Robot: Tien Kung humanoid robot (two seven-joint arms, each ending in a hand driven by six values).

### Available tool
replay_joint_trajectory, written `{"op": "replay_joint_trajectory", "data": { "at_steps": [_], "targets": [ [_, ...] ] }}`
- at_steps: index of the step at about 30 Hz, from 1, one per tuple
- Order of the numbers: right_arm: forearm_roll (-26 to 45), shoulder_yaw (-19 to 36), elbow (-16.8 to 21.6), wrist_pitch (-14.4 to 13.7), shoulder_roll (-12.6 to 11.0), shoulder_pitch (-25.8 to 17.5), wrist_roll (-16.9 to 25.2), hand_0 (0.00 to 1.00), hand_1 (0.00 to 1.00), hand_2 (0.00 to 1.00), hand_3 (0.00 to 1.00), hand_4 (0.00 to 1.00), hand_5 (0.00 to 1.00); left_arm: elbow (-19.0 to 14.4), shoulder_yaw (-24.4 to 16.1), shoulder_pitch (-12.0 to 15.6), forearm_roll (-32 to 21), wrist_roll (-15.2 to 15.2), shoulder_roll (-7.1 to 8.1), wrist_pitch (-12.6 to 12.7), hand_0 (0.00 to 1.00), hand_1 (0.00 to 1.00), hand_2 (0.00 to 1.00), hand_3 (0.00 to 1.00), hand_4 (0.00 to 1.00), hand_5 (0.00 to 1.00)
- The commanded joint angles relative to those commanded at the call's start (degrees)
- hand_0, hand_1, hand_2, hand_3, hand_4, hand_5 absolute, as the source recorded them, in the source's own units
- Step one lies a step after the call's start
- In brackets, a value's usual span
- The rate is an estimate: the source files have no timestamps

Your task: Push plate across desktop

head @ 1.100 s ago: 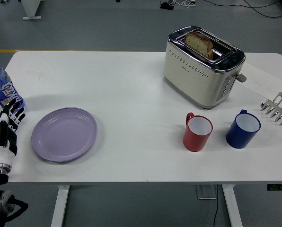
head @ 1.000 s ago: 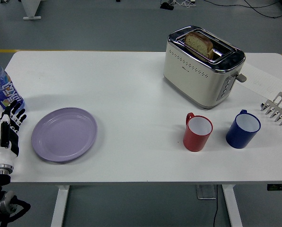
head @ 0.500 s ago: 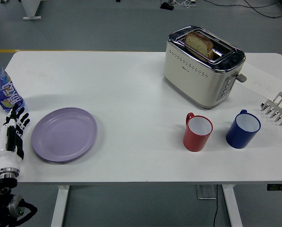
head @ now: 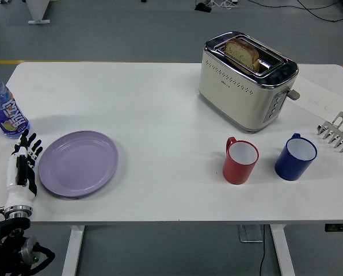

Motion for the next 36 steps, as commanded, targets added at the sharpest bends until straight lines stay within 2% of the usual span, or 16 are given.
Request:
{"op": "replay_joint_trajectory", "data": {
  "at_steps": [24, 36],
  "targets": [
    [-0.45, -0.06, 0.11, 0.07, 0.01, -0.44, -0.17, 0.551, 0.451, 0.597, 0.583, 0.302, 0.504, 1.05, 1.20, -1.02, -0.34, -0.21, -0.34, 0.28, 0.866, 0.903, 0.949, 0.946, 0.545, 0.998],
    [-0.92, 0.15, 0.04, 0.21, -0.07, 0.00, -0.20, 0.551, 0.451, 0.596, 0.584, 0.302, 0.504, 1.34, 4.04, -1.85, -0.33, -0.33, -0.34, 0.32, 0.866, 0.902, 0.949, 0.945, 0.541, 0.998]
  ]
}}
